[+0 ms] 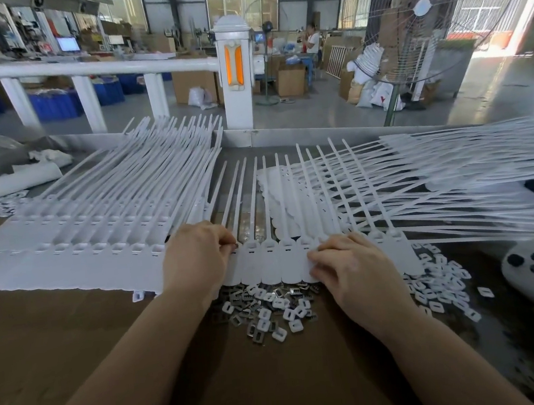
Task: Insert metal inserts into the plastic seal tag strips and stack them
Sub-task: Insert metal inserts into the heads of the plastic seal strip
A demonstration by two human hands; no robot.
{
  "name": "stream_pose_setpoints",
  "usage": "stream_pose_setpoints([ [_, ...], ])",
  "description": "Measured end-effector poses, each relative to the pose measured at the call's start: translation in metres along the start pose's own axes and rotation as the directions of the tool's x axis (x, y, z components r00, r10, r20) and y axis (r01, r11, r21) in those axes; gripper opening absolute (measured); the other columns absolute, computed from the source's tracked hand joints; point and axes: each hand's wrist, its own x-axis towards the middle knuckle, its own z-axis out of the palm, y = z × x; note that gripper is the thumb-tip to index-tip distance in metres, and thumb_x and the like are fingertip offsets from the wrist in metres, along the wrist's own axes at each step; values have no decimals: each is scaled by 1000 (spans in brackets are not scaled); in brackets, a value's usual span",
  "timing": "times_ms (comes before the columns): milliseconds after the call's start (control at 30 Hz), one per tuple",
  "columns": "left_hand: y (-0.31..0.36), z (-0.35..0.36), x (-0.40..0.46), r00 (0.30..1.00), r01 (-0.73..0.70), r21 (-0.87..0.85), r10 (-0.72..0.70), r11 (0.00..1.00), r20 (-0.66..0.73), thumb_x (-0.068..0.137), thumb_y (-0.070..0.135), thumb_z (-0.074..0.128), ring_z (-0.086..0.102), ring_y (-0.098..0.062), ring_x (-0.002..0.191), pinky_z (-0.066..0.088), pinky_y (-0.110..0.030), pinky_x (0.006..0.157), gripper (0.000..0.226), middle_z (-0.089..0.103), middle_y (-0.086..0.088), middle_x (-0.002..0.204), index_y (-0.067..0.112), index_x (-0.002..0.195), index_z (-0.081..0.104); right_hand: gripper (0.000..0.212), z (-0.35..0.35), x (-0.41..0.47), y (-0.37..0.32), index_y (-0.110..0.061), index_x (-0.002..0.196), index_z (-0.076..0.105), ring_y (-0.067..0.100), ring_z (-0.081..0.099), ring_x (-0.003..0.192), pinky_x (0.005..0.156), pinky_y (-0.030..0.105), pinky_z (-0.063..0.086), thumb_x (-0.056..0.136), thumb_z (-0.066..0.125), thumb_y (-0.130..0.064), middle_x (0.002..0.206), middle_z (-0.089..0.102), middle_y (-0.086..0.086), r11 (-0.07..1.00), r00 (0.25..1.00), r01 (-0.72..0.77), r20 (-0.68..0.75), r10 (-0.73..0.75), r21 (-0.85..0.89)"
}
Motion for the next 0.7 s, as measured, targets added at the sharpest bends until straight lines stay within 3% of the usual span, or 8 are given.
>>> stream_pose_setpoints([
  [100,-2,1,-1,999,-49,61,48,997,9,88,18,60,53,-16,90,36,-24,72,13,66,5,93,20,90,73,14,0,0,0,-15,95,72,18,56,96,89,33,46,85,65,-23,97,68,-3,1000,1000,-3,-10,3,20],
  [367,1,-4,-4,986,-129,159,109,979,129,90,20,51,53,-14,97,45,-31,88,24,62,8,103,21,105,71,18,0,0,1,-18,102,72,17,54,100,93,31,41,88,63,-26,103,66,-5,999,1000,-13,13,13,37],
  [533,2,-4,-11,971,-202,270,157,941,180,95,26,43,51,-15,100,45,-32,88,30,60,9,108,24,111,68,20,-1,0,1,-19,104,71,16,53,102,94,30,41,88,62,-27,105,66,-5,999,999,-20,28,20,32],
  [700,-1,-2,-13,983,-144,169,121,975,141,93,24,47,48,-14,106,40,-30,95,28,61,10,110,23,112,68,22,-2,0,1,-20,106,71,15,51,101,92,27,39,88,61,-28,105,65,-6,999,999,-34,30,33,39],
])
